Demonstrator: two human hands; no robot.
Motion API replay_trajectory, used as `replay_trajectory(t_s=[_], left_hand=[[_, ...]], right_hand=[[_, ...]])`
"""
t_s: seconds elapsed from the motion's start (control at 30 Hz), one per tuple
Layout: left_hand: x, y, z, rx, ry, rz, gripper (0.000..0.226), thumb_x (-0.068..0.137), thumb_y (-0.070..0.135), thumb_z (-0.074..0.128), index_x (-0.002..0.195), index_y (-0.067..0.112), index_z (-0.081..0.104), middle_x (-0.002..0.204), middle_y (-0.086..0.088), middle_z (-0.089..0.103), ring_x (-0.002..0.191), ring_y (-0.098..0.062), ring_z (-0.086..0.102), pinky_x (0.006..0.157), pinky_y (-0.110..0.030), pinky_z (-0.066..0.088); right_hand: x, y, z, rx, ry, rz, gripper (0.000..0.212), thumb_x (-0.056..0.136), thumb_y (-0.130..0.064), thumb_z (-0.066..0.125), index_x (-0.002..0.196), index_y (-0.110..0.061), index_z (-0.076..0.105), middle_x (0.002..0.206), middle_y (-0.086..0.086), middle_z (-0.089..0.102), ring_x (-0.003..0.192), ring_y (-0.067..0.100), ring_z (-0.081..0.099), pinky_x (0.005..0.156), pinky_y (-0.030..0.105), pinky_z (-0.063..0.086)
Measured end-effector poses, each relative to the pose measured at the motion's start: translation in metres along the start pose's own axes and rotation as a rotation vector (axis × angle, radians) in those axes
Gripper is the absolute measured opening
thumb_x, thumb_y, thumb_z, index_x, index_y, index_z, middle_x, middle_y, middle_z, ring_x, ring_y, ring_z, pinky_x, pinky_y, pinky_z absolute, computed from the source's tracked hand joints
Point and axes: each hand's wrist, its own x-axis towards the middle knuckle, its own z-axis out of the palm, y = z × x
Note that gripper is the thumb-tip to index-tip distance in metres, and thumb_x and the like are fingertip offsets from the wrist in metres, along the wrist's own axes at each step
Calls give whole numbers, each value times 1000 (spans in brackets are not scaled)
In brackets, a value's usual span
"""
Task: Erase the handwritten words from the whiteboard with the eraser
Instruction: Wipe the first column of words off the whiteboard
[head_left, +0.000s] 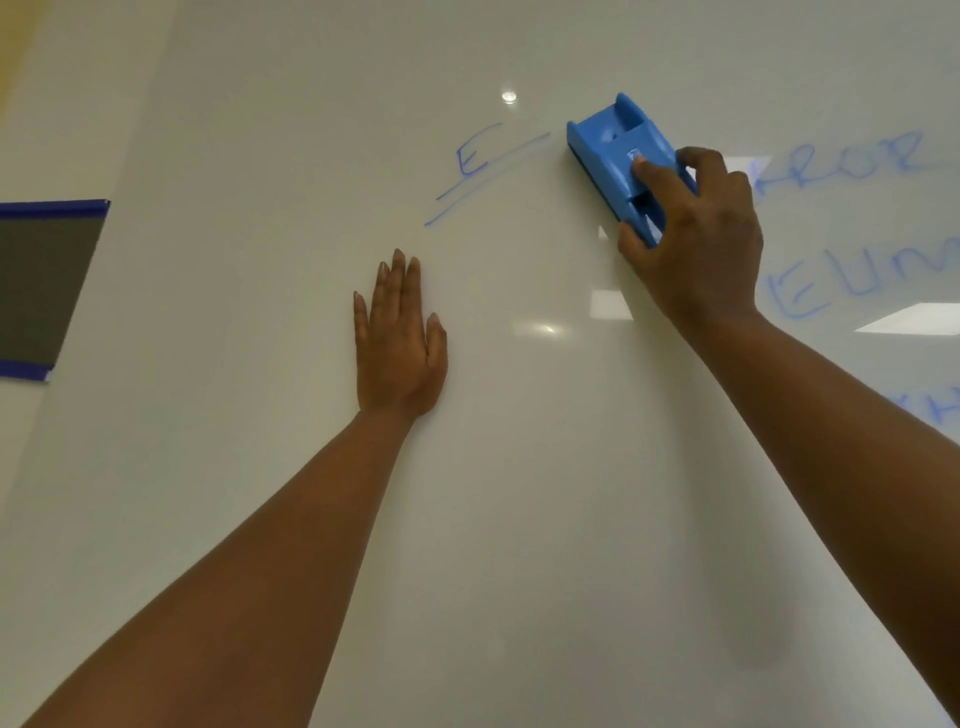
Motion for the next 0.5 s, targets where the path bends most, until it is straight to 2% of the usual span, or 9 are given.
replay_trajectory(t_s=[0.2, 0.3, 0.43, 0.5], left_hand=[[0, 0, -1, -12, -3, -2, 64, 87, 25, 22, 148, 9, 15, 157, -6, 10, 145, -17, 5, 117, -36, -5], [0, 0, -1, -12, -5, 3, 64, 87, 25, 22, 148, 9, 14, 157, -6, 10, 145, -18, 6, 117, -36, -5], [0, 0, -1, -12, -1, 4, 64, 87, 26, 22, 148, 9, 15, 157, -6, 11, 145, -18, 6, 117, -36, -4], [-1, 0, -1, -13, 0, 4, 64, 87, 26, 22, 148, 10, 15, 157, -6, 11, 145, -18, 6, 117, -36, -4]], right_hand=[[20, -27, 18, 3, -70, 39, 55, 86, -26, 53, 138, -18, 36, 140, 12, 34, 112, 33, 40, 83, 37, 41], [21, -45, 26, 6, -121, -39, 56, 87, -24, 49, 140, -16, 33, 141, 14, 31, 113, 33, 38, 82, 36, 40], [12, -55, 30, -33, -149, -189, 52, 86, -22, 48, 136, -12, 37, 137, 18, 35, 106, 33, 40, 78, 34, 39], [11, -49, 29, -60, -136, -203, 52, 85, -21, 47, 136, -13, 38, 137, 17, 36, 105, 34, 41, 79, 36, 39]])
